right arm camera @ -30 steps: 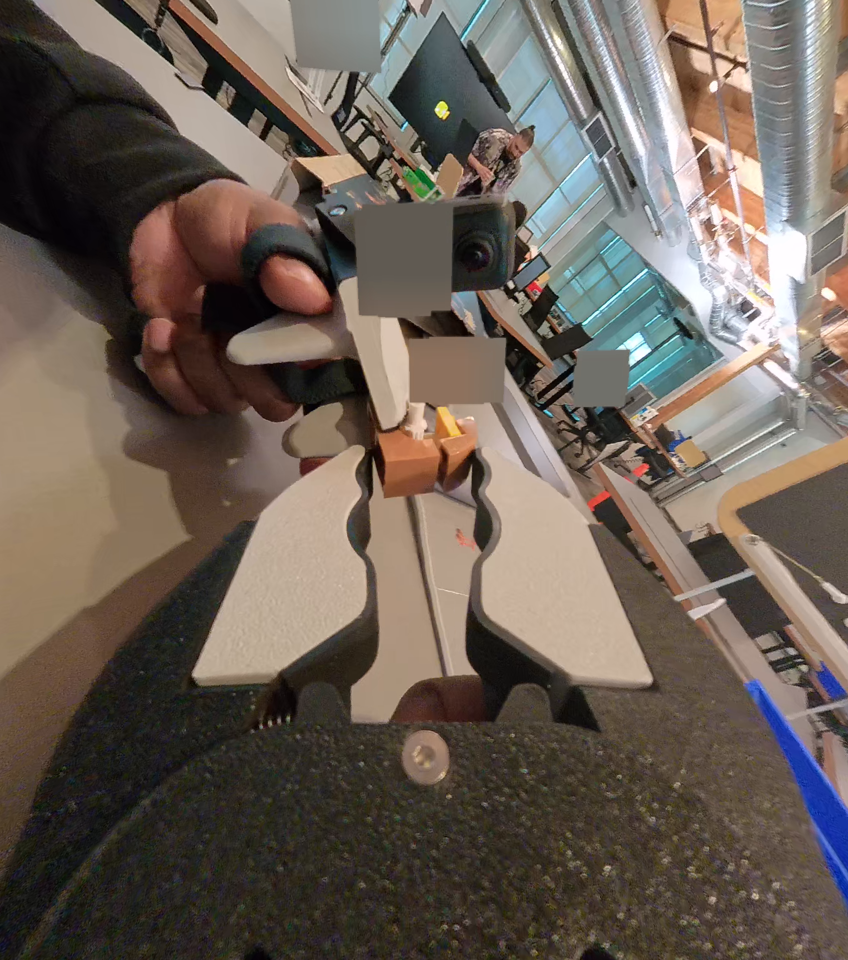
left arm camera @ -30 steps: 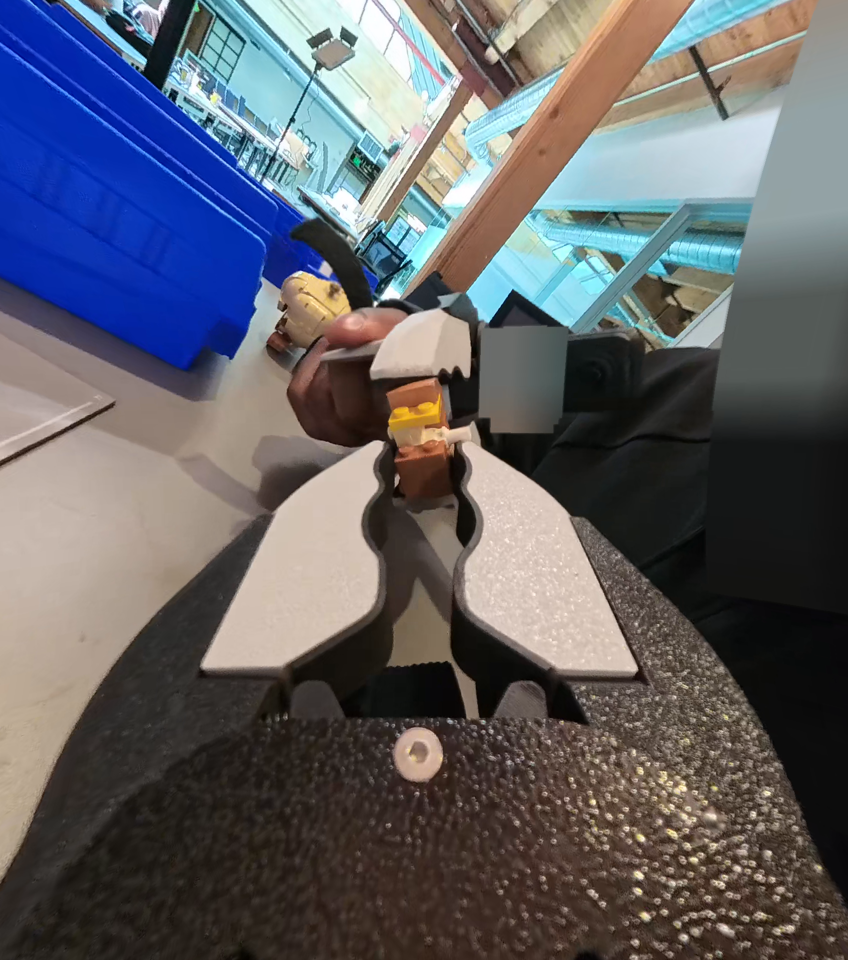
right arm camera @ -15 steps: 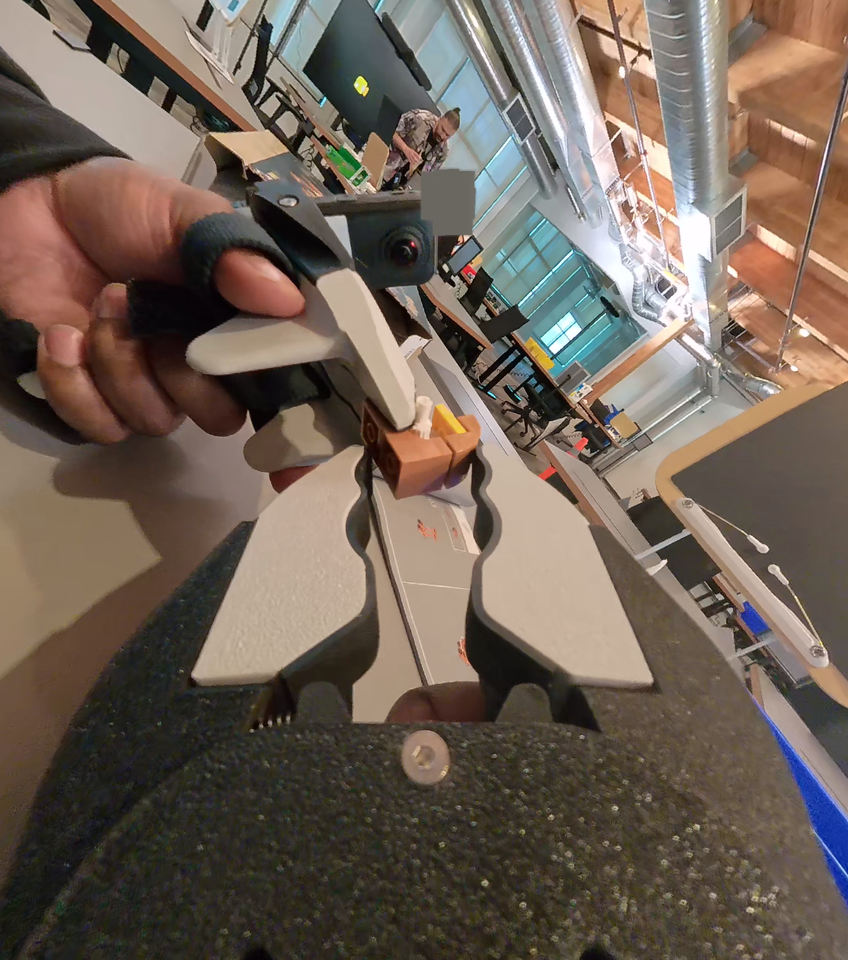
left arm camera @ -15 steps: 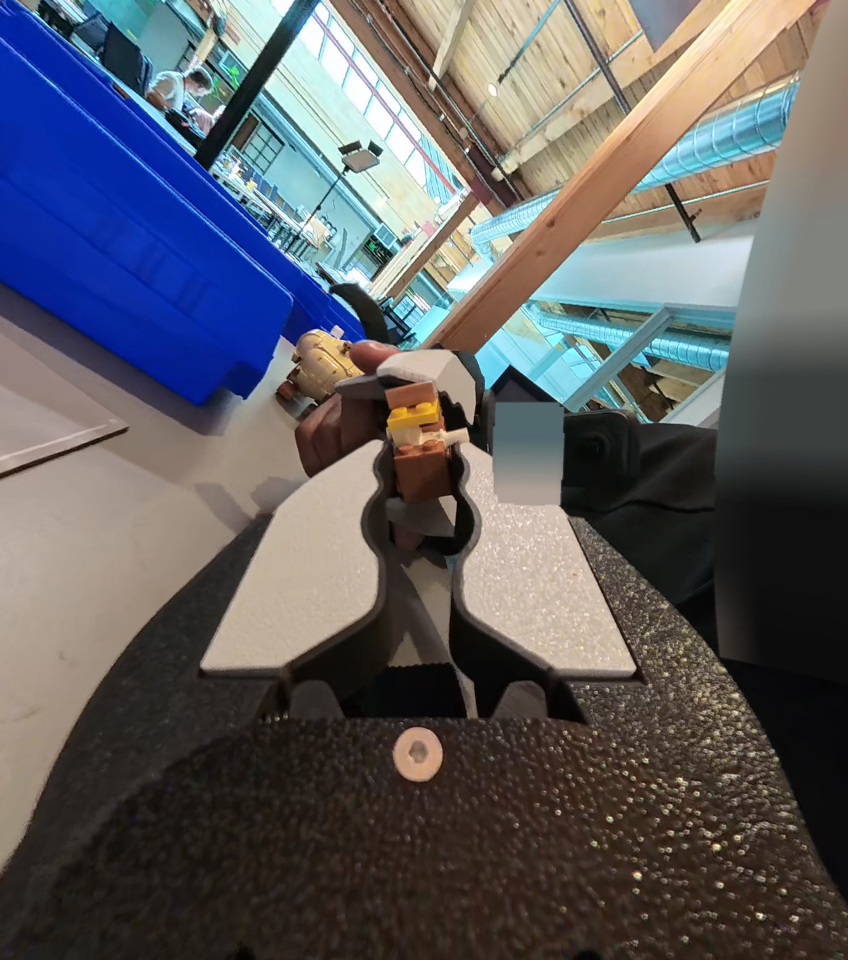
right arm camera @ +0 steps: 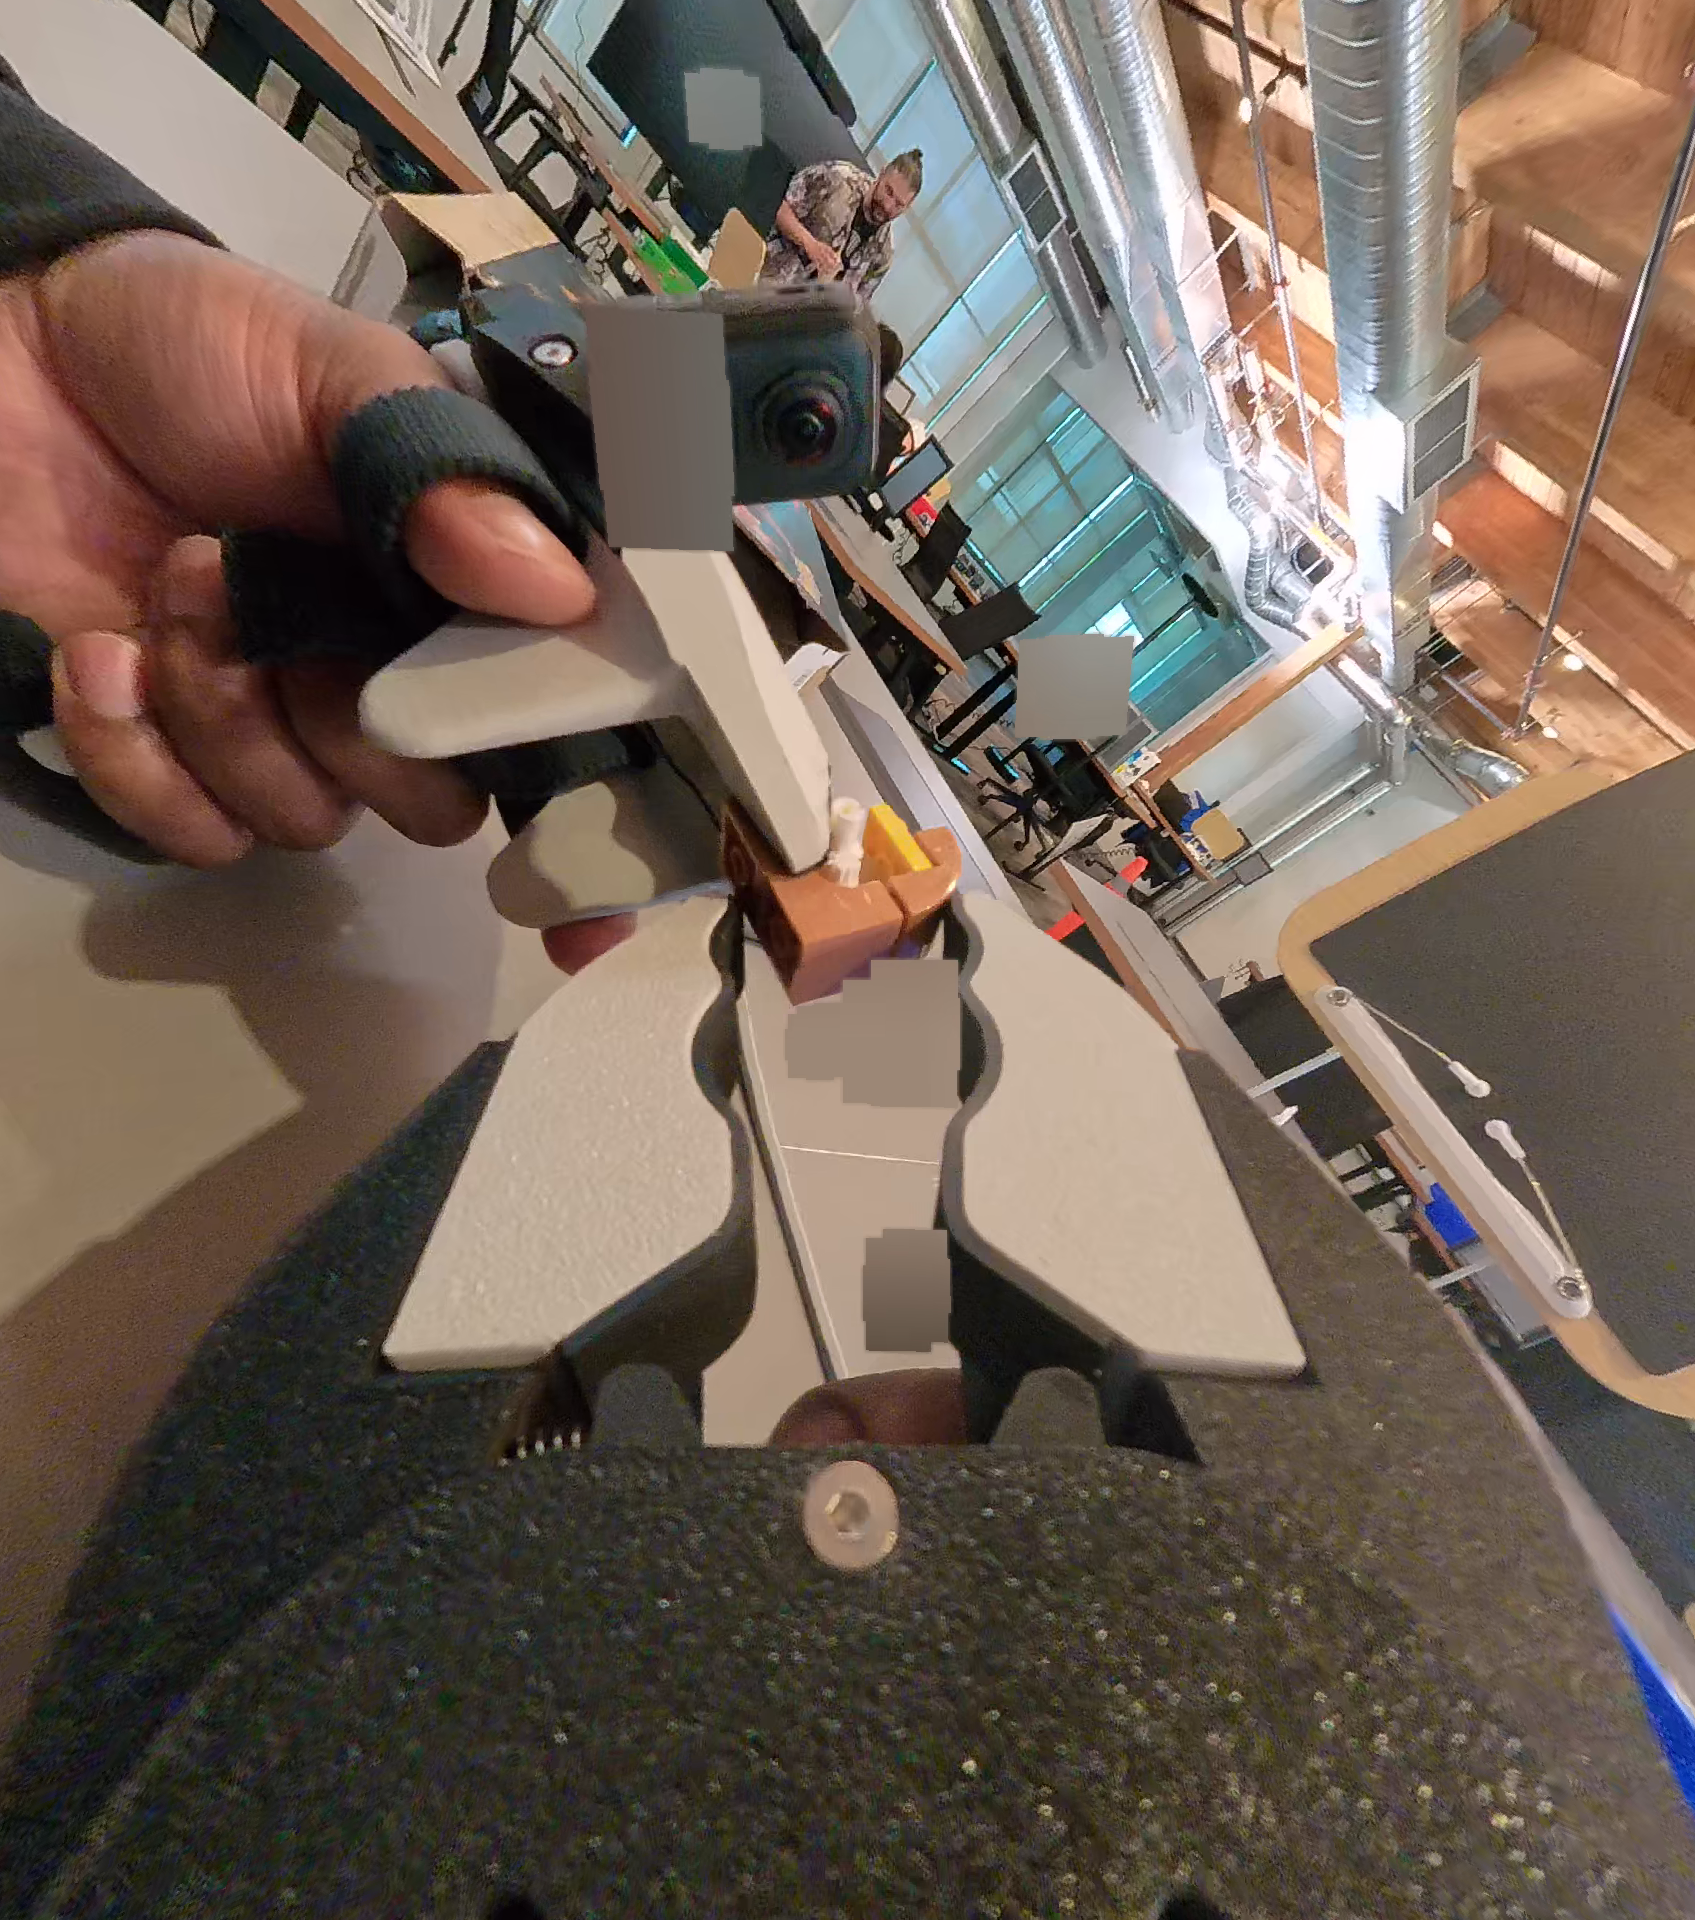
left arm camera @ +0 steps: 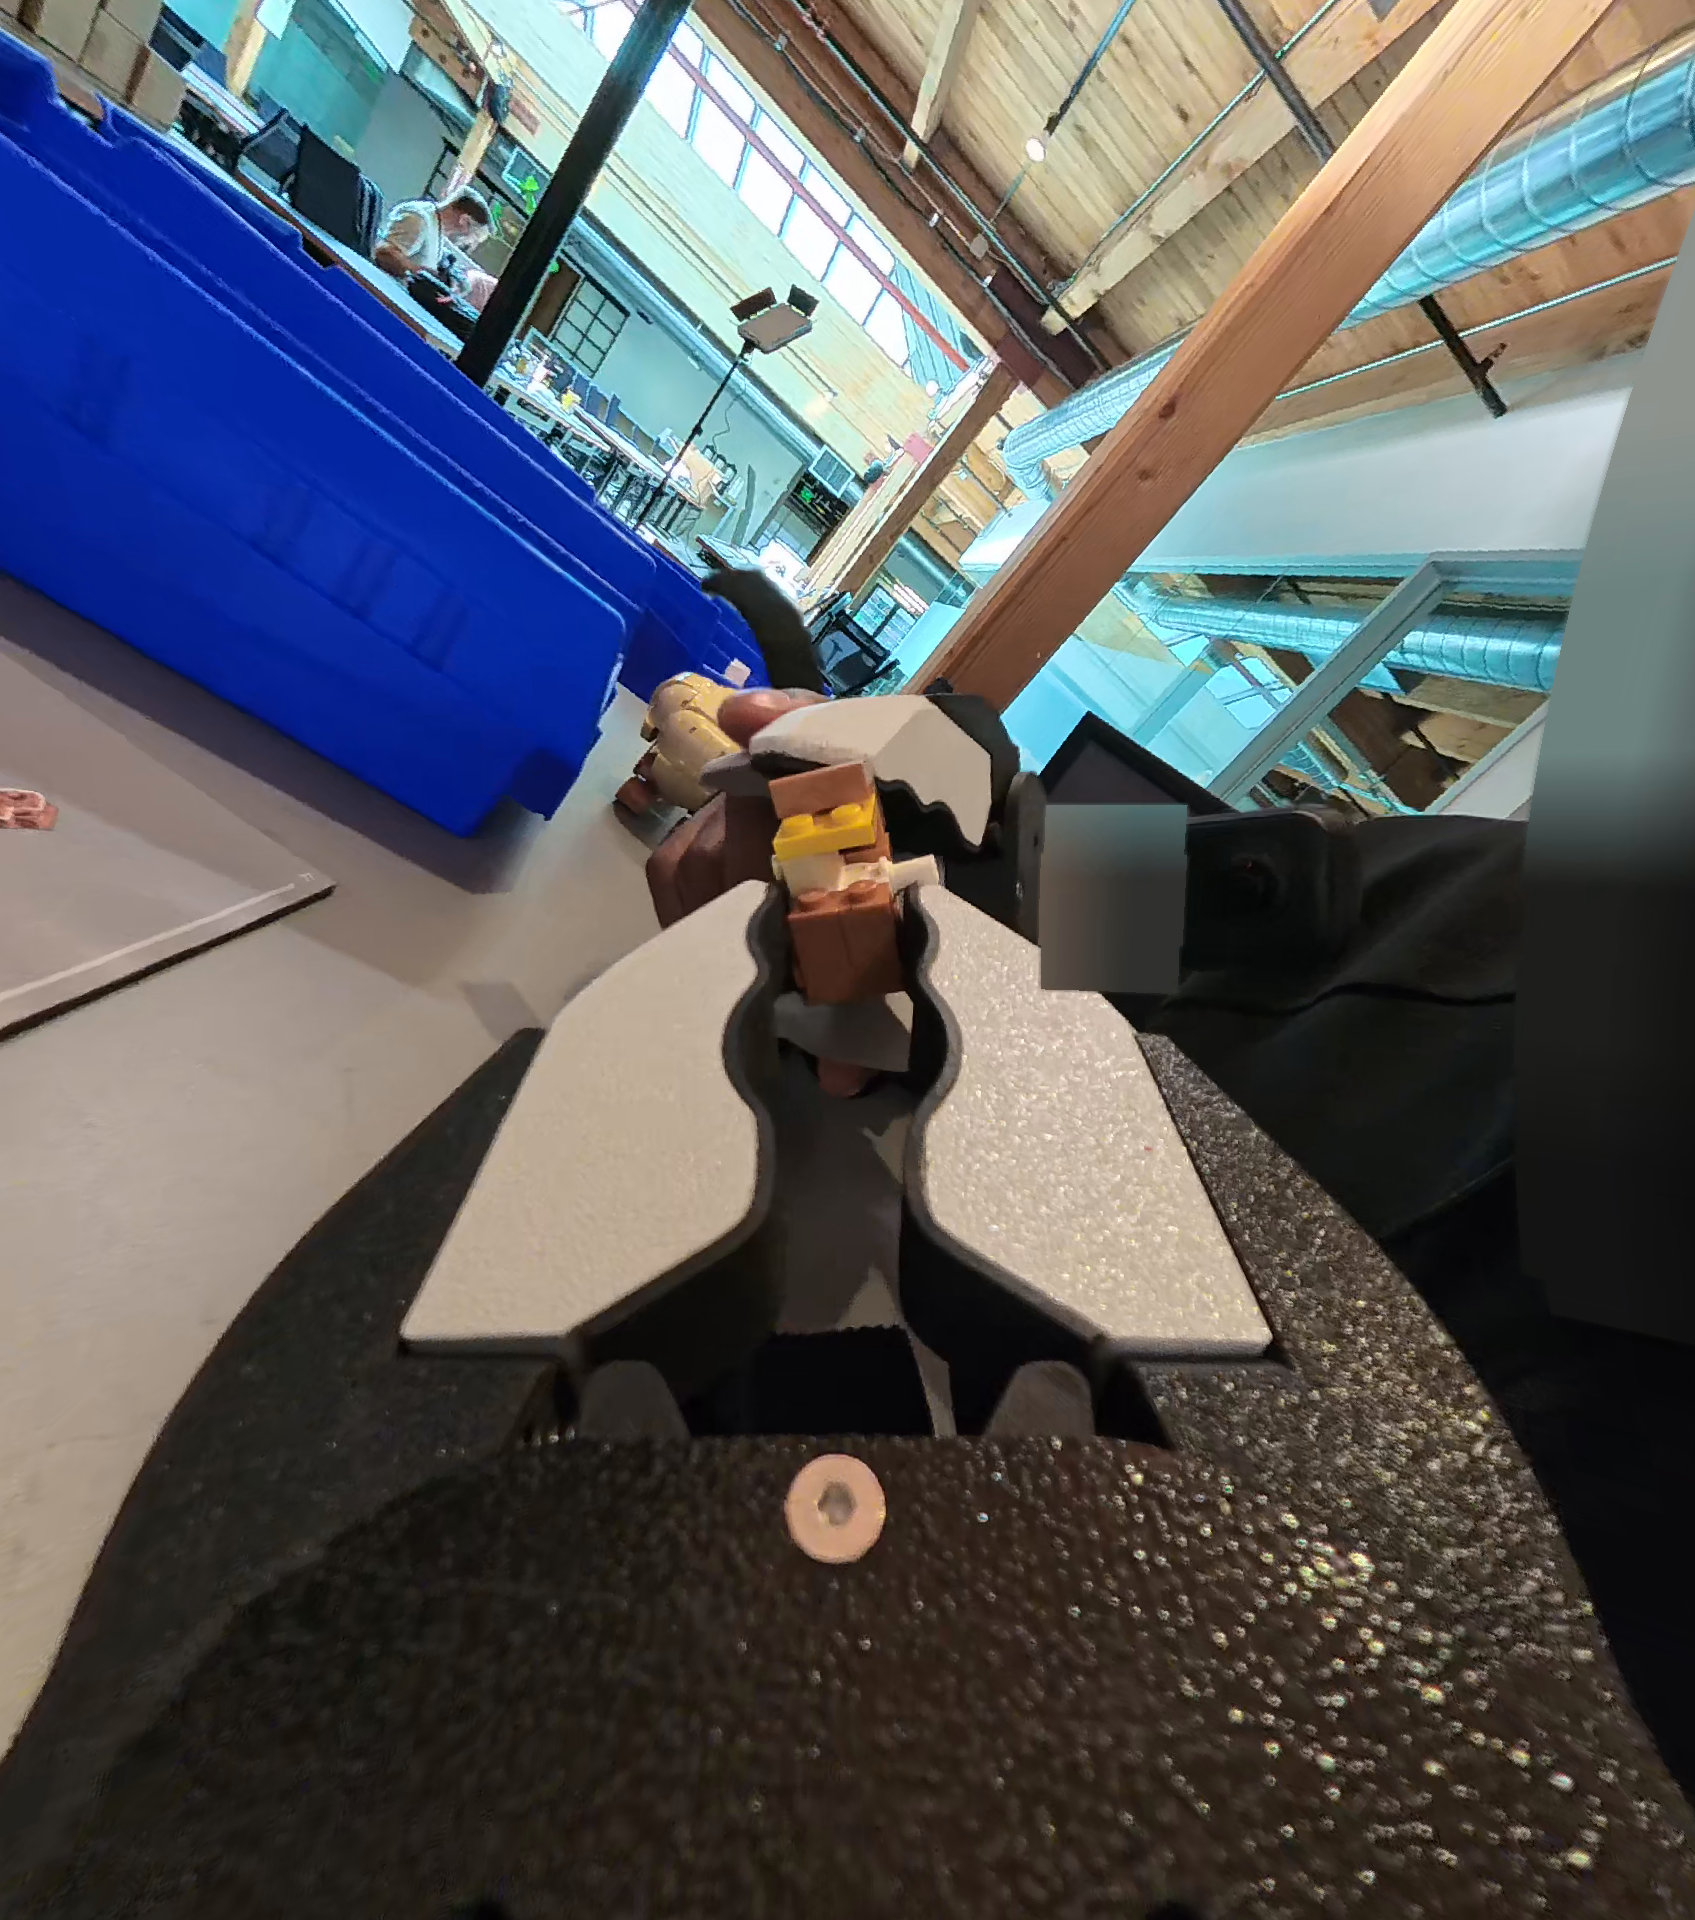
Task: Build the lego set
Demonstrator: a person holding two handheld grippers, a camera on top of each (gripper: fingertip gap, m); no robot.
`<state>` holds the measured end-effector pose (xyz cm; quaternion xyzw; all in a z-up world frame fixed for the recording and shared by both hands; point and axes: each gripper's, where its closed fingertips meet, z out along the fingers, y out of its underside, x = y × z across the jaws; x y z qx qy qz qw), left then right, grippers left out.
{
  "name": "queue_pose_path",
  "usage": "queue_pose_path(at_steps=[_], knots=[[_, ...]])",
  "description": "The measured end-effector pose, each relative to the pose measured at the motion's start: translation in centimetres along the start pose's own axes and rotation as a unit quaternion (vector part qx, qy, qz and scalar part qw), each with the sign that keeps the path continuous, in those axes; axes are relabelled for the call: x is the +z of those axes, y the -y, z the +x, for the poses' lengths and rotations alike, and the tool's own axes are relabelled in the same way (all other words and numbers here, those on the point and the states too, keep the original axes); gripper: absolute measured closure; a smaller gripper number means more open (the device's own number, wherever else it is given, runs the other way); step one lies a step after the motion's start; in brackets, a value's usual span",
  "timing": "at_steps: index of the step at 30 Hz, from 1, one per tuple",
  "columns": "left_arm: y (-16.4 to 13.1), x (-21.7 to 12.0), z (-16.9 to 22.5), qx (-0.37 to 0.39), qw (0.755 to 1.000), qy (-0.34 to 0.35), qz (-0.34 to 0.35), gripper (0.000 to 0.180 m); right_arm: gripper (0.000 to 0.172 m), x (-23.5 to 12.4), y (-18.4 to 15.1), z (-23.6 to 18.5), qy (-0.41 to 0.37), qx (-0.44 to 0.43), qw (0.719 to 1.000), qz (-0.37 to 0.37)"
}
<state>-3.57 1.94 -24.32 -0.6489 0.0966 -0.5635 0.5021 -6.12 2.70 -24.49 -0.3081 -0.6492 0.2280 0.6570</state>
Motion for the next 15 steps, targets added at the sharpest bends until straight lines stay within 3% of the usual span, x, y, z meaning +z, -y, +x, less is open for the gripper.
queue_pose_path(at_steps=[4,7,11,15], knots=[[0.4,-0.2,0.0,0.029,1.0,0.01,0.003,0.16,0.136,0.0,0.1,0.4,-0.028,-0.034,0.999,0.001],[1.0,-0.6,-0.1,0.055,0.998,0.023,0.008,0.16,0.124,-0.1,0.1,0.6,-0.035,-0.048,0.998,0.003],[0.1,-0.9,0.1,0.116,0.991,0.034,-0.048,0.16,0.108,-0.4,0.7,0.2,-0.001,-0.061,0.998,0.034],[-0.4,-0.8,0.2,0.142,0.987,0.038,-0.071,0.16,0.111,-0.5,0.8,-0.5,0.021,-0.068,0.997,0.043]])
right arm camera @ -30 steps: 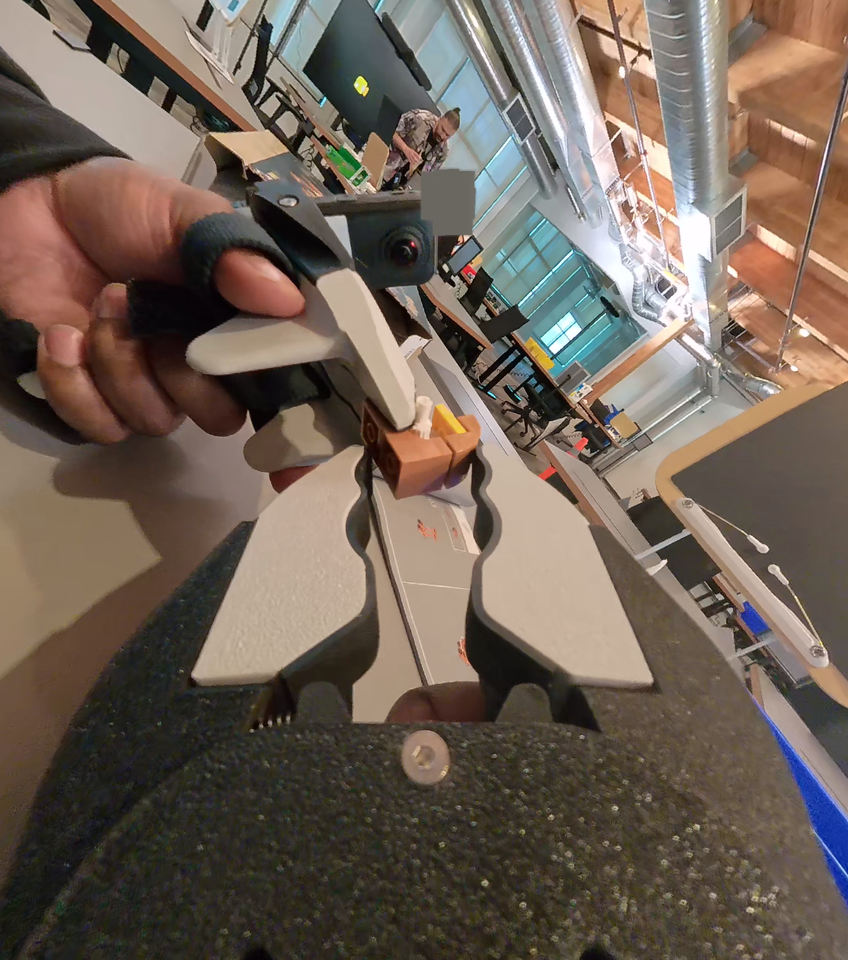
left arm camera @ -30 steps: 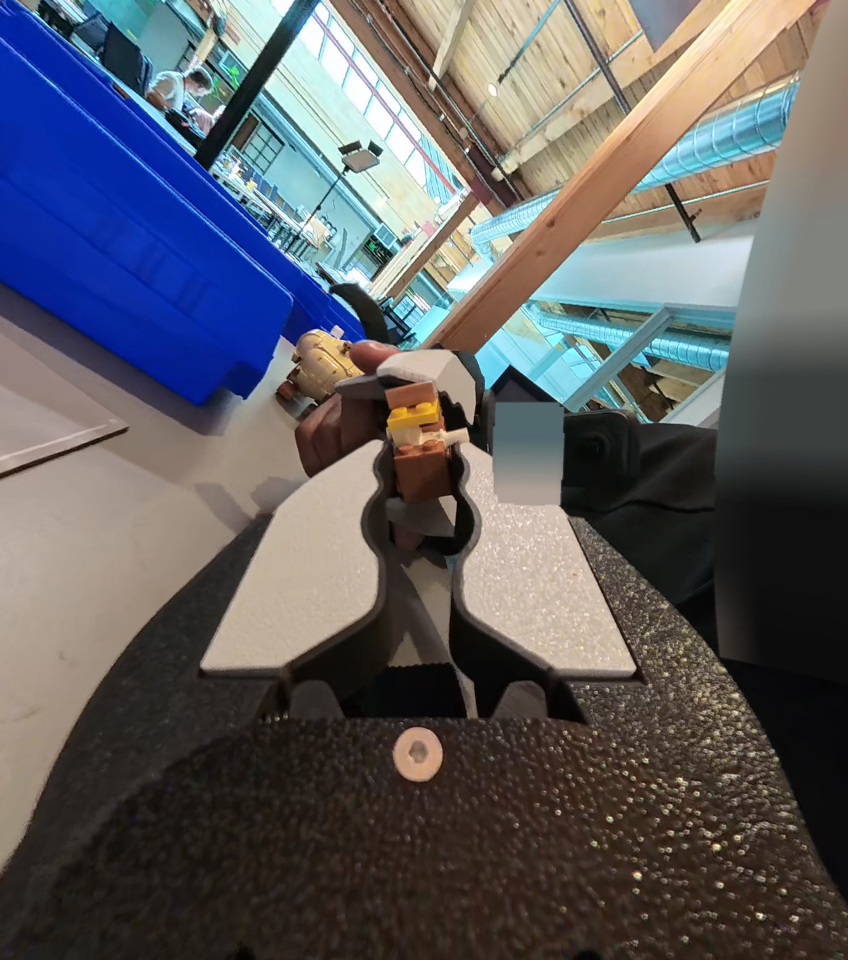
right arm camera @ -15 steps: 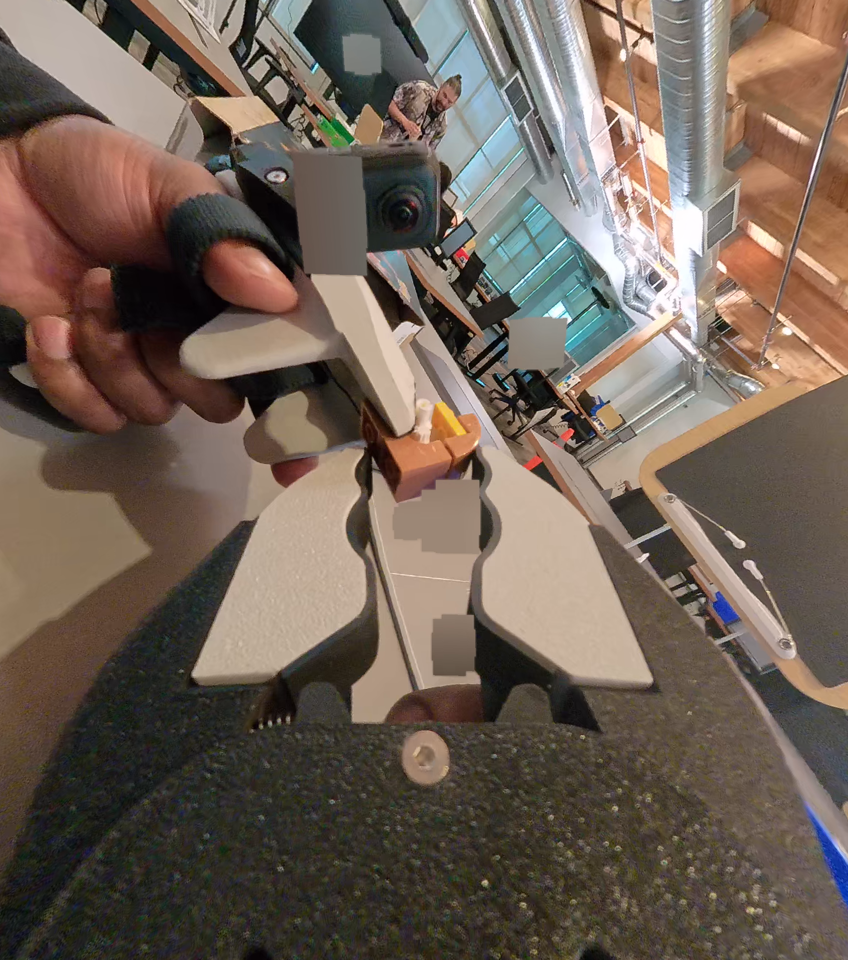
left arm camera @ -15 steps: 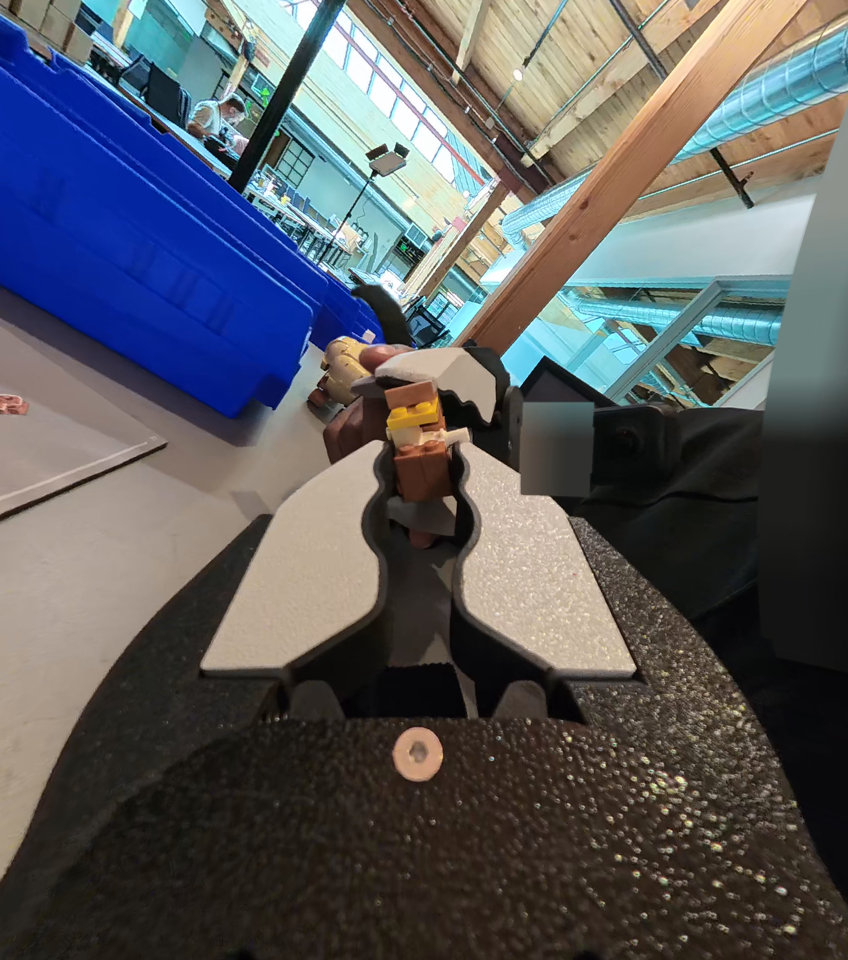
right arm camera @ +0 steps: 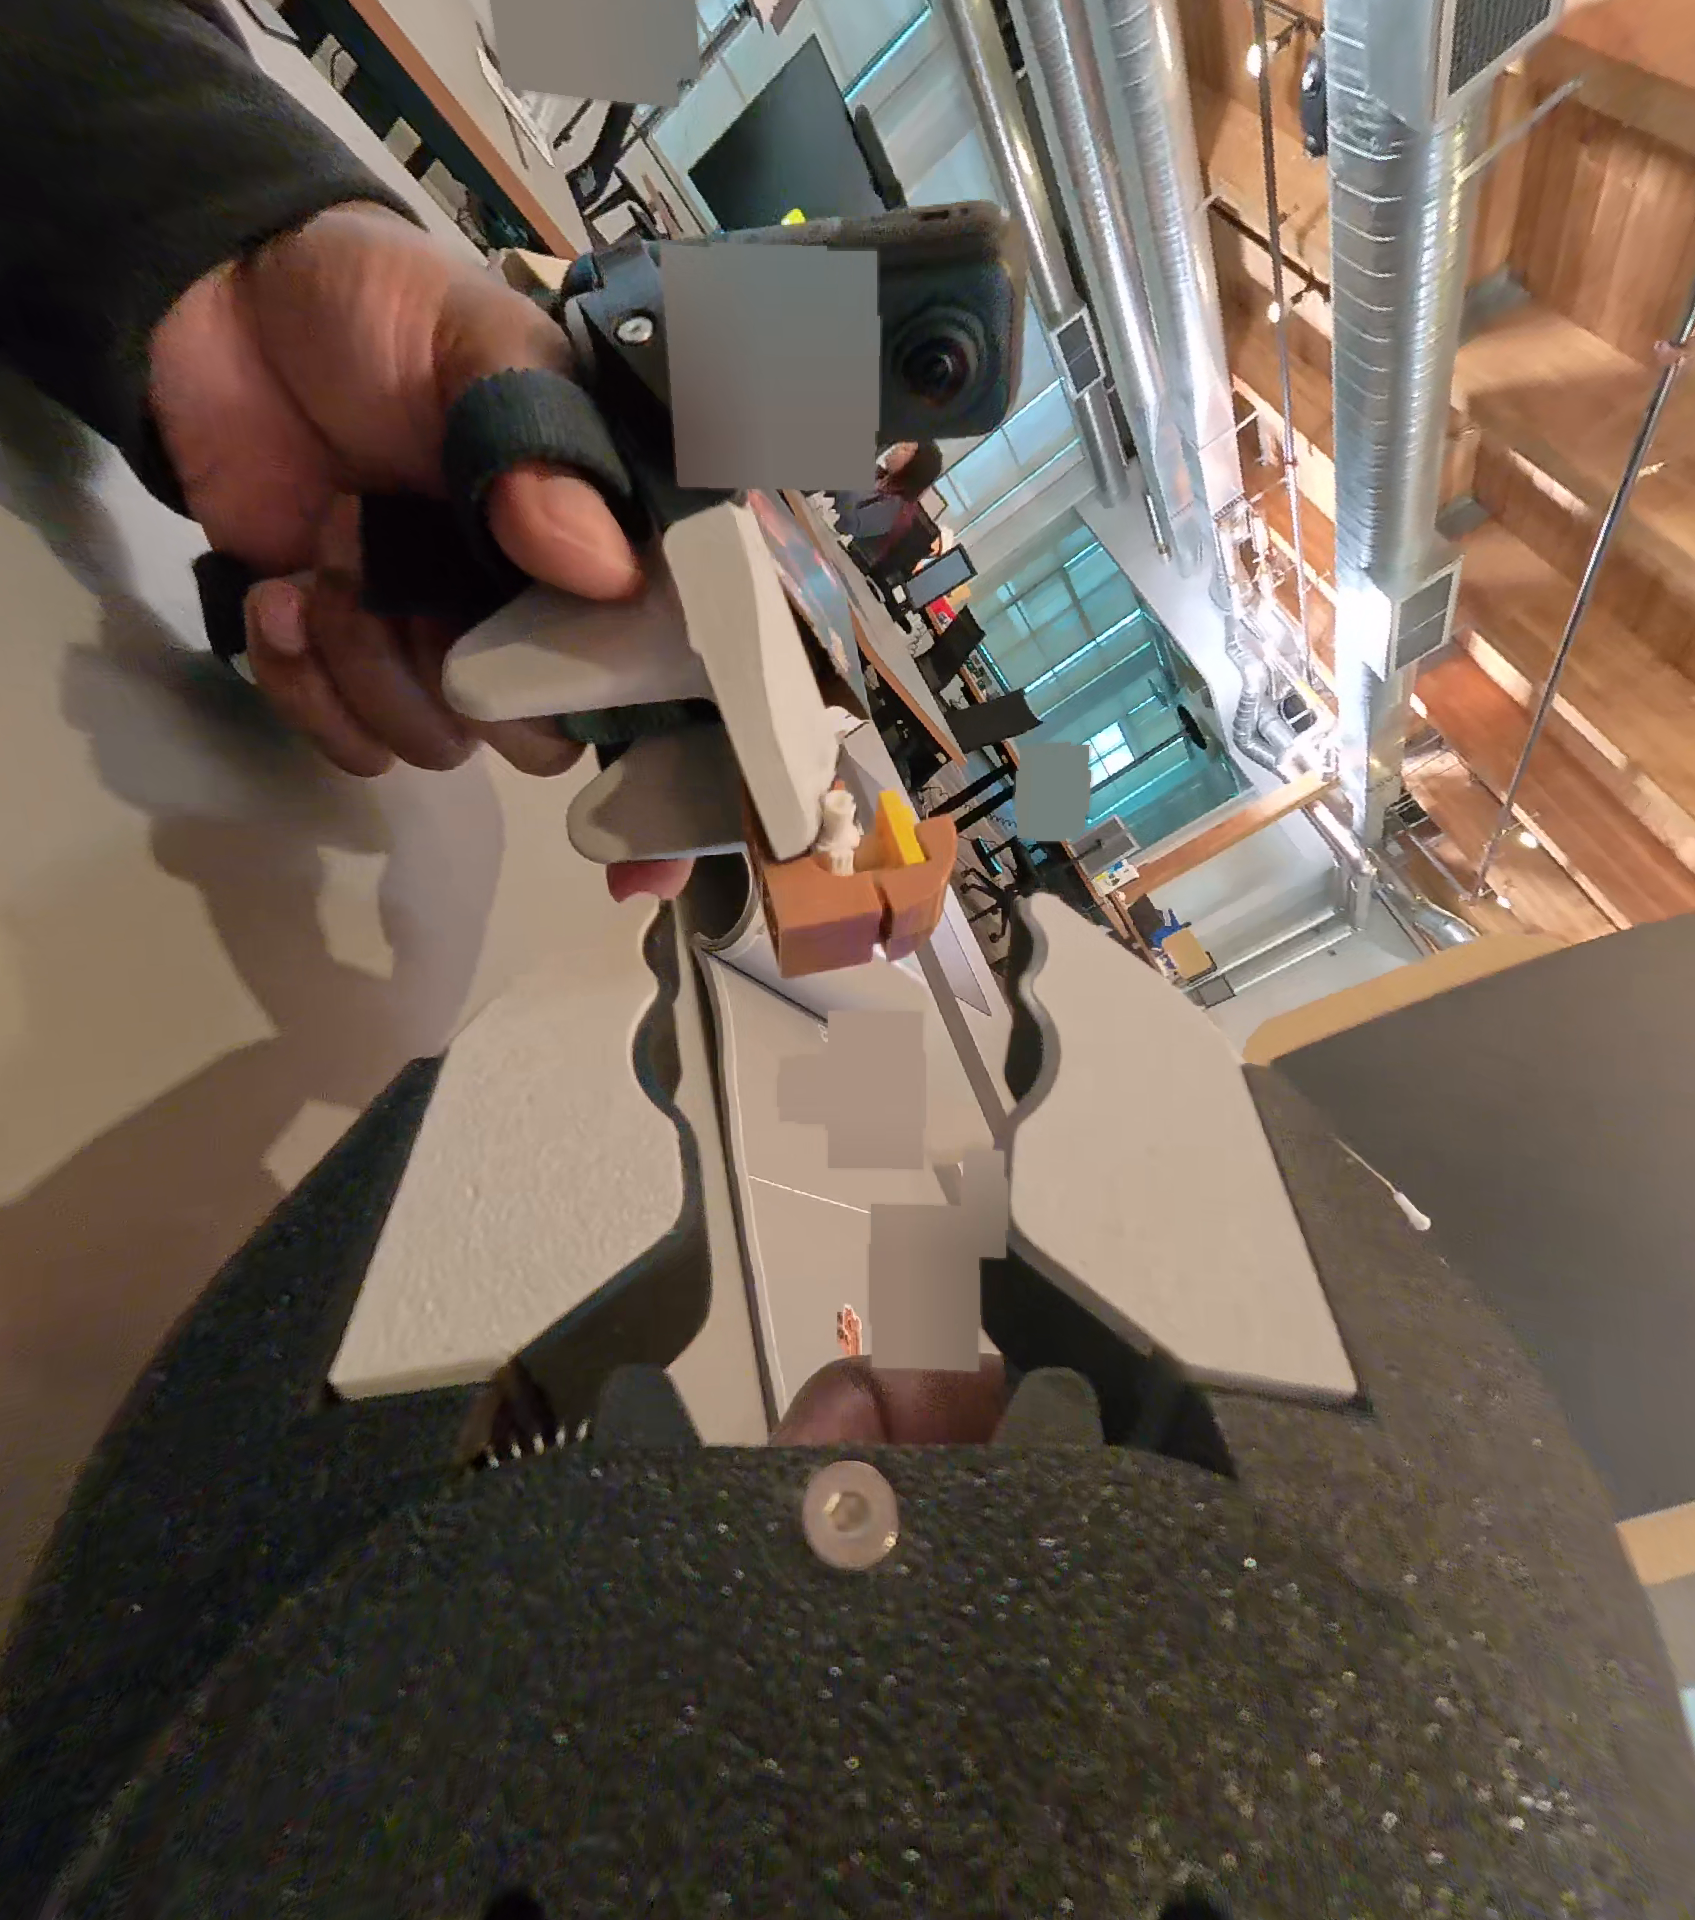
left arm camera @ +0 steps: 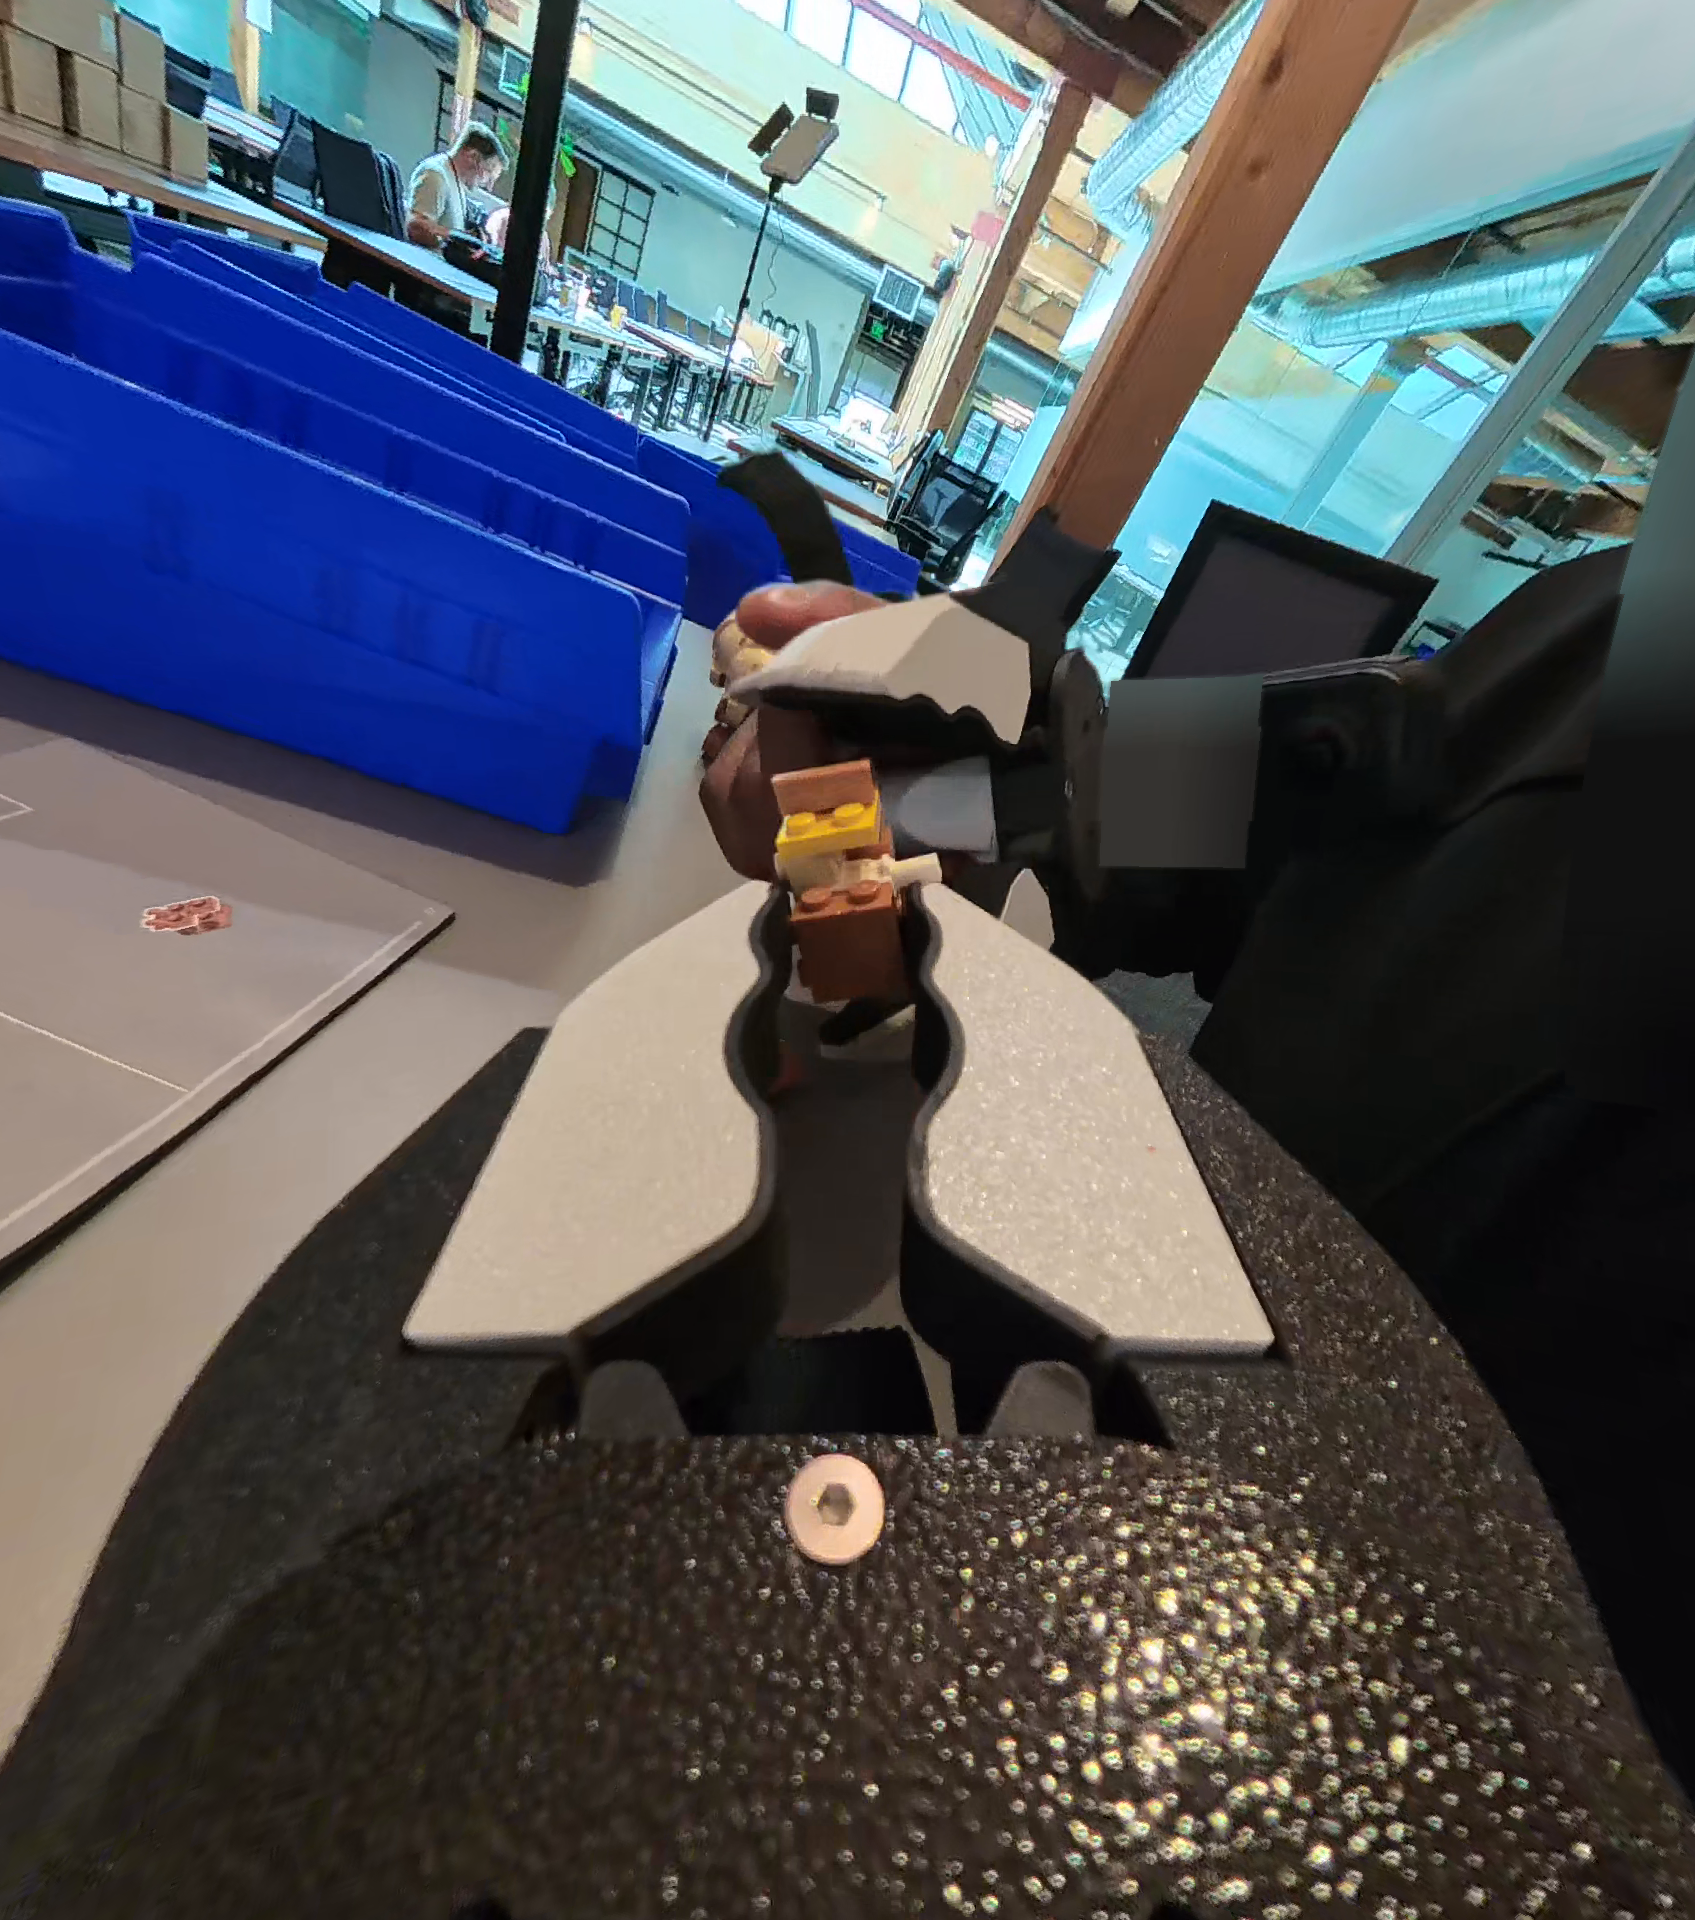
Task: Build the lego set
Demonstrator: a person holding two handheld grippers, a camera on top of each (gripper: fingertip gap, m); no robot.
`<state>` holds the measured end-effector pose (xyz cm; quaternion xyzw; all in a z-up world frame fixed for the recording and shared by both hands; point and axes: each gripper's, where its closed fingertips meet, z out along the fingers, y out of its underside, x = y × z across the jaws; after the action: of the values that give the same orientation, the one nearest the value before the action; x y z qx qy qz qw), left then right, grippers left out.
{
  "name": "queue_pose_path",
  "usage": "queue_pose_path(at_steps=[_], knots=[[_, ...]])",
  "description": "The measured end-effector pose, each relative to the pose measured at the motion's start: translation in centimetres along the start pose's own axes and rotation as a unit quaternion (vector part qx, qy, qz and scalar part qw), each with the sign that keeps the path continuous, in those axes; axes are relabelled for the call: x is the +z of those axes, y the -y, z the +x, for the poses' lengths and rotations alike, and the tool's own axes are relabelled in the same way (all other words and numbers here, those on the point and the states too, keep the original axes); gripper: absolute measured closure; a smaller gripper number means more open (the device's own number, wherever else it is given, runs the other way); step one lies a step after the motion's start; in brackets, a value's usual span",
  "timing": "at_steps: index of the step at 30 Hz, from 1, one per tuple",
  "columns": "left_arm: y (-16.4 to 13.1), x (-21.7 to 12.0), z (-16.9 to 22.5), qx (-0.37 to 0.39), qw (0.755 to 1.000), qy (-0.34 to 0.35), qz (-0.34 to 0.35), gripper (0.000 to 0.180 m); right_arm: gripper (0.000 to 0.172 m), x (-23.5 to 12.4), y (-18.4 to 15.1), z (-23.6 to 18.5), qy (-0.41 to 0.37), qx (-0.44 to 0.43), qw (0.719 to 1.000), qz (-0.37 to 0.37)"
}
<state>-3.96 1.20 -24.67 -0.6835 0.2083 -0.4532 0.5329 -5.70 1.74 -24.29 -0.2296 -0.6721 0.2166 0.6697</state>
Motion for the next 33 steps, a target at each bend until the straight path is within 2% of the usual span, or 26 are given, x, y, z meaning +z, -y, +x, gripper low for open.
queue_pose_path(at_steps=[5,12,16,33], knots=[[-0.9,0.1,-0.3,0.074,0.996,0.029,-0.036,0.16,0.114,0.0,0.3,-0.6,0.011,-0.012,1.0,0.008],[-1.7,0.6,0.9,0.145,0.987,0.019,-0.072,0.16,0.124,-0.2,0.6,-1.4,0.024,-0.053,0.998,0.024],[-1.3,0.7,1.1,0.111,0.993,0.006,-0.049,0.16,0.133,-0.2,0.6,-0.8,0.004,-0.054,0.998,0.019],[-0.8,1.0,0.5,0.047,0.999,0.015,-0.005,0.16,0.135,0.1,-0.2,-0.3,0.006,-0.029,0.999,-0.014]])
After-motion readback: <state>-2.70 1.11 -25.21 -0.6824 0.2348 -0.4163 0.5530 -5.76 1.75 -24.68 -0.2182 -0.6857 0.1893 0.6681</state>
